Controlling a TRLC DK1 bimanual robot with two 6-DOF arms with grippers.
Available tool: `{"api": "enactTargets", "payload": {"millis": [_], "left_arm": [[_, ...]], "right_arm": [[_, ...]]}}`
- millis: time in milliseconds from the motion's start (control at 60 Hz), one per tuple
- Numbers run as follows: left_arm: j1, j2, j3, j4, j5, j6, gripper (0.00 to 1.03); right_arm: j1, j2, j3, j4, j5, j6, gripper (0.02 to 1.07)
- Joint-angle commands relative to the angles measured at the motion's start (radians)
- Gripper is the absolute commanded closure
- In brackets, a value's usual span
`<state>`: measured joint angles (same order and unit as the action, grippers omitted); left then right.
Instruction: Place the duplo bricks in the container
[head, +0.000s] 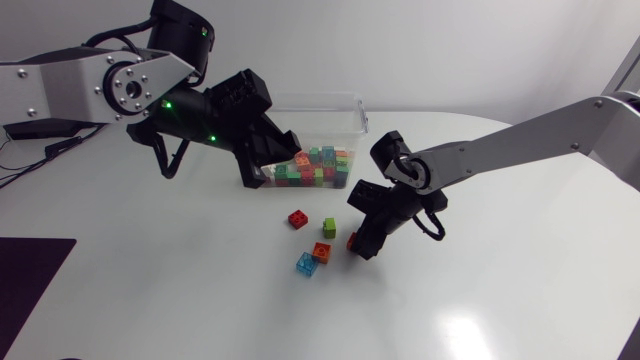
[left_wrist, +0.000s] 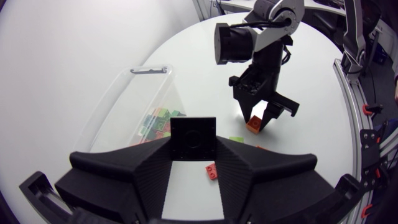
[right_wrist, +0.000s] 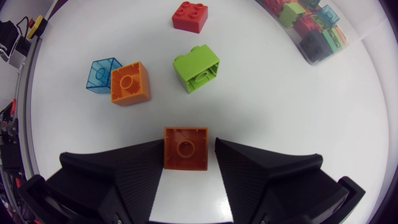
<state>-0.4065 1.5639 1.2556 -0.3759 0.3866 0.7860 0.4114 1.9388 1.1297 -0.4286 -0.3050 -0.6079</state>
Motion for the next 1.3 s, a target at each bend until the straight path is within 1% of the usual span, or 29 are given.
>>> {"api": "enactTargets", "payload": {"millis": [0,200,367,433,500,567,617,867,933,950,1000,1017,1033,1050,1083,1283], "left_arm": [[0.011,-0.004,0.013,0.034,-0.012,-0.059,0.68],[0.061,0.056,0.084,0.134,-0.049,-0.183,0.67],[0.063,0.131,0.154,0.172,-0.086,-0.243,0.67],[0.061,0.168,0.18,0.203,-0.115,-0.275,0.67],[0.066,0.211,0.214,0.209,-0.132,-0.3,0.66],[0.071,0.24,0.231,0.238,-0.146,-0.318,0.66],[0.074,0.271,0.251,0.261,-0.173,-0.326,0.66],[0.113,0.421,0.407,0.255,-0.222,-0.39,0.64],[0.115,0.438,0.426,0.261,-0.262,-0.399,0.59],[0.115,0.449,0.435,0.261,-0.275,-0.399,0.55],[0.118,0.467,0.455,0.256,-0.29,-0.399,0.35],[0.118,0.469,0.456,0.255,-0.296,-0.399,0.31],[0.12,0.476,0.464,0.255,-0.311,-0.399,0.19],[0.121,0.481,0.469,0.253,-0.316,-0.399,0.13],[0.124,0.482,0.472,0.247,-0.318,-0.401,0.05],[0.146,0.426,0.415,0.253,-0.318,-0.401,0.05]], "right_arm": [[-0.003,0.022,0.024,-0.029,0.007,-0.035,0.78],[-0.016,-0.066,0.035,-0.098,0.007,-0.039,0.79],[-0.014,-0.147,0.073,-0.168,0.007,-0.027,0.79],[-0.01,-0.178,0.091,-0.194,0.007,-0.015,0.79],[-0.002,-0.205,0.107,-0.213,0.007,-0.006,0.79],[0.007,-0.227,0.124,-0.234,0.007,0.005,0.79],[0.013,-0.242,0.139,-0.249,0.007,0.014,0.79],[0.033,-0.302,0.239,-0.302,0.006,0.065,0.79],[0.033,-0.307,0.275,-0.309,0.004,0.08,0.79],[0.033,-0.307,0.285,-0.309,0.004,0.083,0.79],[0.032,-0.308,0.311,-0.309,0.004,0.094,0.79],[0.032,-0.308,0.32,-0.309,0.004,0.099,0.79],[0.03,-0.308,0.331,-0.309,0.004,0.103,0.79],[0.029,-0.307,0.343,-0.309,0.004,0.109,0.79],[0.029,-0.304,0.361,-0.309,0.004,0.117,0.79],[0.027,-0.255,0.476,-0.279,-0.002,0.155,0.79]]}}
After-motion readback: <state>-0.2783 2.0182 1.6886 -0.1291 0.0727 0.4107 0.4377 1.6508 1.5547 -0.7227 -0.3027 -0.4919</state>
